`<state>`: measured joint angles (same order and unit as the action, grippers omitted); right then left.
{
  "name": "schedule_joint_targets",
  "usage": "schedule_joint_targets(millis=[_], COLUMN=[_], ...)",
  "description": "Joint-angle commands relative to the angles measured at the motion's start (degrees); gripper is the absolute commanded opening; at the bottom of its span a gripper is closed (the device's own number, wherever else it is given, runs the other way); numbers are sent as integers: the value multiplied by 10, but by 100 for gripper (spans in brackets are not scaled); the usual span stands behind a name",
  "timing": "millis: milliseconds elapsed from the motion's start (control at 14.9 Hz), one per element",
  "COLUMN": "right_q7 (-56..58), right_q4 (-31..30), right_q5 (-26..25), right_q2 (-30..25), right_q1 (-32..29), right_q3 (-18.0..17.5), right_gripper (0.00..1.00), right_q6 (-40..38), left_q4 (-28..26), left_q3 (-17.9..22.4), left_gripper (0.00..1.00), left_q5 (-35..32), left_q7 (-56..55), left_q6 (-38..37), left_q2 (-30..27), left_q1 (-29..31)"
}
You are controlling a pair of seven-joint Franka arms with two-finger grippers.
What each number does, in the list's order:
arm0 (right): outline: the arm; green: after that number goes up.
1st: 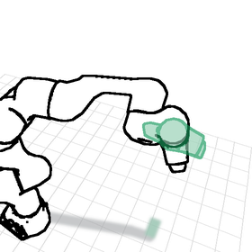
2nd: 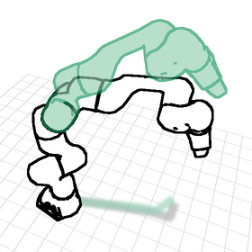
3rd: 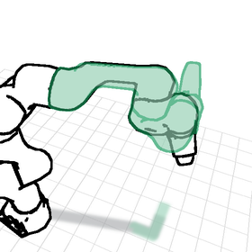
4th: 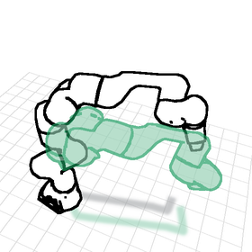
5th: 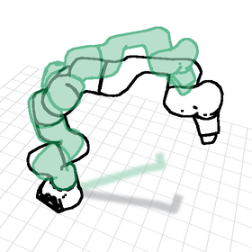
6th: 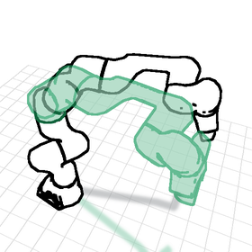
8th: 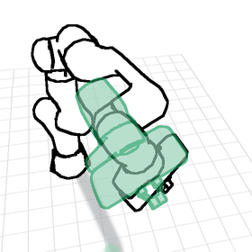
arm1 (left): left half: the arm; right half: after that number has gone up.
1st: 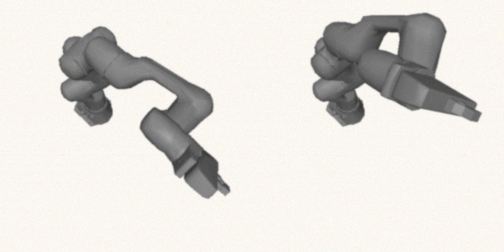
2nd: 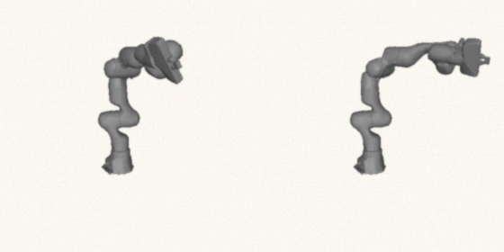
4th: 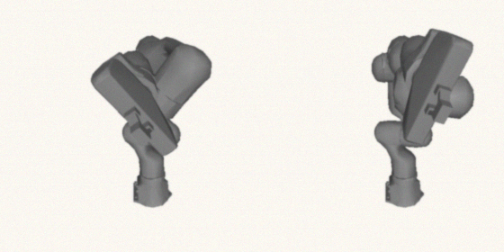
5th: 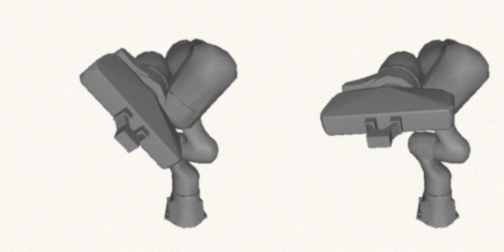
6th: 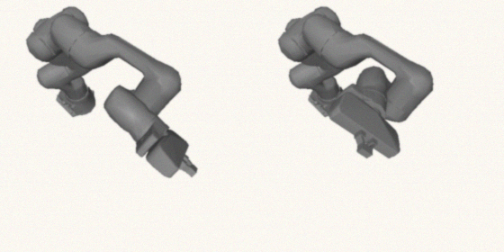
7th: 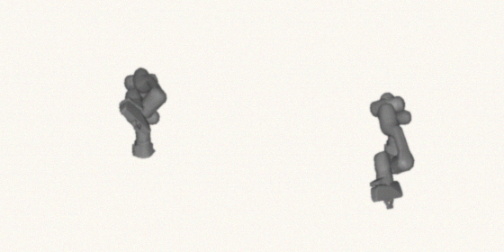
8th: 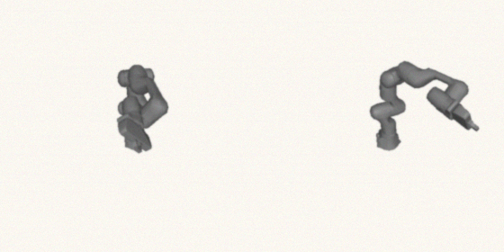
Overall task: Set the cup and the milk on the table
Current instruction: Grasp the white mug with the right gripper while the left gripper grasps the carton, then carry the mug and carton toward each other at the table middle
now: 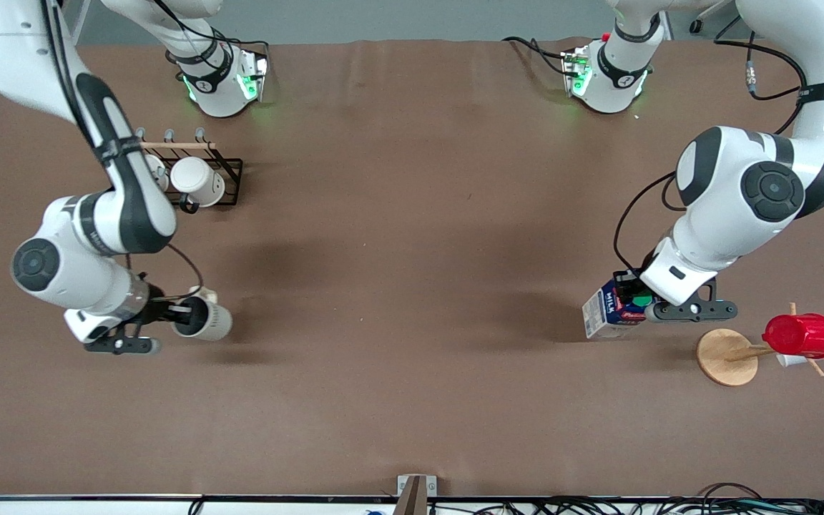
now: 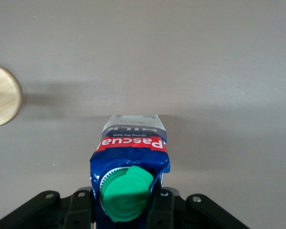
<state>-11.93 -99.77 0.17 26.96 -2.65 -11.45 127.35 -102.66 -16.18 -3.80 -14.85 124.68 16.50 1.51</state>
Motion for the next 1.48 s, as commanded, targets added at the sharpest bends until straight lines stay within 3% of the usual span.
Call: schedule_joint_targets(millis=[0,337,606,1212,1279,1346,1413], right_q7=[-132,-341,-523,-586,-586,-586,-586], right_q4=[12,69,117,149,149,149,149], right_q5=[-12,-51,-132,-166,-167,-168,-170], right_q2=[-2,29,97,157,157,158,160], right_q1=[43,184,267,329,328,328,328], right_q3=[-45,-46,-46,-46,-46,-45,-45], right_gripper=[0,0,1,4,9,24,48], right_q6=[-3,-2,0,52,52,53,53], left_q4=[20,76,110,124,124,124,121], left_q3=[-25,-38,-36,-38,-38,-38,-39], left_gripper=[33,33,32,32,32,32,33], left_q5=[-14,-13,-13,-13,-13,-13,-13], left_q7=[-5,-12,-34,-215,-233,-253,-278], left_q6=[-14,-15,-32,-47,-45,-42,-41], left_q2=[-5,30,59,100,102,107,107], left_q1=[0,-49,-96,-188,-194,-200,-204])
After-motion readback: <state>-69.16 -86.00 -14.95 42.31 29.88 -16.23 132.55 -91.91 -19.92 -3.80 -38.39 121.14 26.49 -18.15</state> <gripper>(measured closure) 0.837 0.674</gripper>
